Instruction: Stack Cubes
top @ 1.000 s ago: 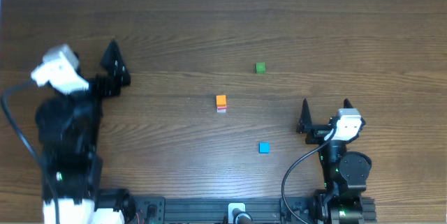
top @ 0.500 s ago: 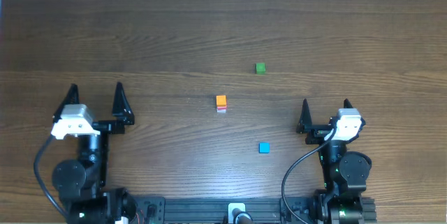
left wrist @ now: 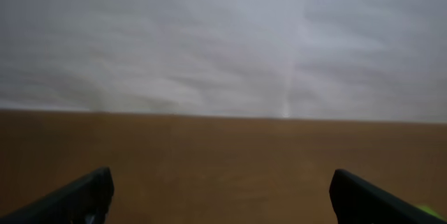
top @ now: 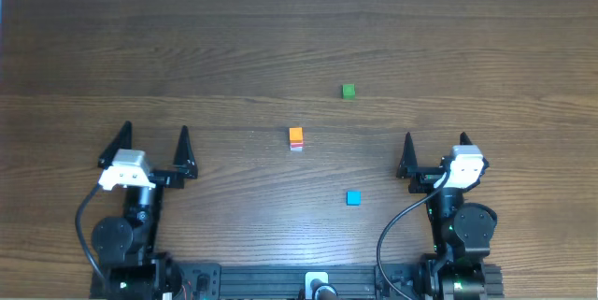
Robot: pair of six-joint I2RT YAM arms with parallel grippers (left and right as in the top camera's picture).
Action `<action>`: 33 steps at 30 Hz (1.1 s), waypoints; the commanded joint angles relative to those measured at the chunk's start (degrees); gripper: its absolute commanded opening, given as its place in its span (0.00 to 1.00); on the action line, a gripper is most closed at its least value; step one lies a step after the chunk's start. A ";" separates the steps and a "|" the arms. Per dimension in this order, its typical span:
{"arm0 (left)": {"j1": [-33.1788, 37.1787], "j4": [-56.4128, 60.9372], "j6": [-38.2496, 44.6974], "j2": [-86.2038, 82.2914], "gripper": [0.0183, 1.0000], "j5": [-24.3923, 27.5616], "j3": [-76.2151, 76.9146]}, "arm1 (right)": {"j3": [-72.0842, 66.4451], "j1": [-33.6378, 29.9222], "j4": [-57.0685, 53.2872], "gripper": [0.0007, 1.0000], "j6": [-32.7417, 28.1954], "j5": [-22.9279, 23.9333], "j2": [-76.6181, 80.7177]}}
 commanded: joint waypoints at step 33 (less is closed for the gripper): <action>-0.37 -9.55 1.03 -1.05 1.00 1.31 -0.48 | -0.42 -0.31 3.13 0.99 -0.50 4.09 -0.42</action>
